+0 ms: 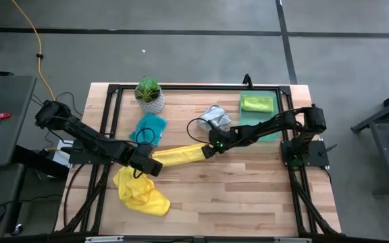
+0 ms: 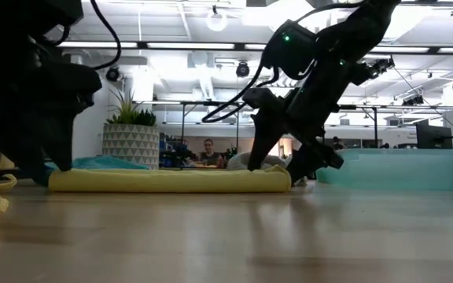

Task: Fold microfiber towels
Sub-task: Fold the right yellow microfiber cloth, then put the folded yellow microfiber cloth into the green bin

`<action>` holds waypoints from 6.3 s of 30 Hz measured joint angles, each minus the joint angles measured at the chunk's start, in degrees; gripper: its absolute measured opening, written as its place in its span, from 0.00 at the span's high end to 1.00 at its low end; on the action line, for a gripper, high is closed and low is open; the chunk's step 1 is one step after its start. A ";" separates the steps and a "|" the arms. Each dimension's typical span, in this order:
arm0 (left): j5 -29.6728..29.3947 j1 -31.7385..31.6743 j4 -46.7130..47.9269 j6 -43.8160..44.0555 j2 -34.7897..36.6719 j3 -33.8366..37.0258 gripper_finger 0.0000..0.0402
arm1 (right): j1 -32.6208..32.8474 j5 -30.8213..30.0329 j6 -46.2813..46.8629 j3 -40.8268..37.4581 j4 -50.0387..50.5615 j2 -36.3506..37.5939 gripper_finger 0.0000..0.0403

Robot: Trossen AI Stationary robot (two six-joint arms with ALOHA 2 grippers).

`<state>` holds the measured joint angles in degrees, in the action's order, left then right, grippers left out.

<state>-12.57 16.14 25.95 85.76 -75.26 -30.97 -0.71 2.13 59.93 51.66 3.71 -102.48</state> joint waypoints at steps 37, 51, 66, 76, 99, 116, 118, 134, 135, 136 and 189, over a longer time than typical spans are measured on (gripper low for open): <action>0.14 -0.10 -2.68 -17.77 2.67 -4.22 0.43 | 6.88 -6.59 4.26 -0.17 28.29 7.61 0.99; -10.46 -3.65 -8.67 -54.76 -13.45 -13.54 0.81 | 6.84 -4.46 4.29 -0.09 27.11 9.20 1.00; -13.16 -3.61 -16.69 -58.54 -25.79 -13.71 1.00 | 6.21 0.06 3.03 -0.04 28.74 15.29 1.00; -13.04 -3.64 -18.28 -59.01 -26.70 -13.65 1.00 | 5.97 3.55 6.08 -0.02 17.76 18.56 1.00; -13.12 -3.76 -19.87 -60.50 -25.12 -13.45 1.00 | 5.95 2.45 9.46 0.03 -14.18 6.85 1.00; -13.67 -3.39 -7.10 -60.92 -12.76 -11.33 1.00 | 5.95 1.76 9.19 0.04 -16.53 5.33 1.00; -11.99 -3.51 -10.73 -60.90 -14.41 -10.47 1.00 | 5.95 1.78 9.24 0.00 -17.16 4.85 1.00; -11.52 -4.05 -20.34 -56.91 -23.74 -10.73 1.00 | 5.95 1.32 13.36 1.31 -26.90 -2.10 1.00; -11.85 -4.02 -20.34 -56.90 -23.72 -10.82 1.00 | 5.95 1.32 13.34 1.53 -26.97 -2.68 1.00; -11.75 -4.03 -20.32 -56.85 -23.72 -10.92 1.00 | 5.95 1.34 13.34 1.62 -26.72 -3.10 1.00; -7.65 -8.34 -28.42 -75.48 -9.34 -10.77 1.00 | 4.94 2.58 -27.18 5.55 5.26 8.75 0.49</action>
<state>-20.22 7.80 -2.47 10.28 -84.60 -41.75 4.23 4.70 32.76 57.21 8.98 -93.73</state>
